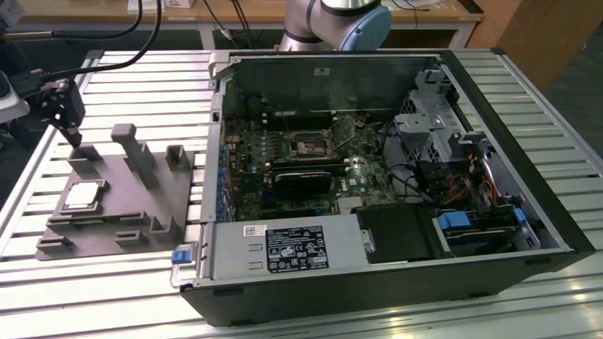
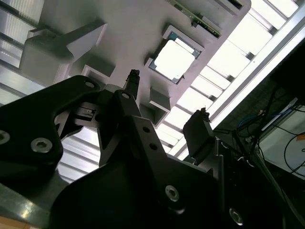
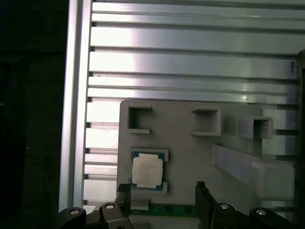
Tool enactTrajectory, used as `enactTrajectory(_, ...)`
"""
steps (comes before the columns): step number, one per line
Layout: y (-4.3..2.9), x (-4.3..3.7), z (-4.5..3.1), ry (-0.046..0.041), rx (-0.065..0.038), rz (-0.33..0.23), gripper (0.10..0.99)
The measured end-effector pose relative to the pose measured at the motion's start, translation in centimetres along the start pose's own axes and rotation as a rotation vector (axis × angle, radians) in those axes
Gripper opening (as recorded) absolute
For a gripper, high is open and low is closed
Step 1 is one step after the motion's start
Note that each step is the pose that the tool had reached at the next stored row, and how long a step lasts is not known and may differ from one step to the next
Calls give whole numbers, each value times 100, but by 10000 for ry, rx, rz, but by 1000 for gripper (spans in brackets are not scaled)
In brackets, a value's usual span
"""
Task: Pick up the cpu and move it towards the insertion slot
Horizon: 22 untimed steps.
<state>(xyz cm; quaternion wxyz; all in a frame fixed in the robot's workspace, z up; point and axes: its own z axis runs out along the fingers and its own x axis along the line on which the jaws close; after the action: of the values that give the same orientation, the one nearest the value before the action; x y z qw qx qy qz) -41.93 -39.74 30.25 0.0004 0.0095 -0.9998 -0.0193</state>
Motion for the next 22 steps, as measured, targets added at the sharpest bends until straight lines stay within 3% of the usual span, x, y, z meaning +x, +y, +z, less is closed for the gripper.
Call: enactTrajectory(22, -5, 16, 142, -1, 0, -1, 647)
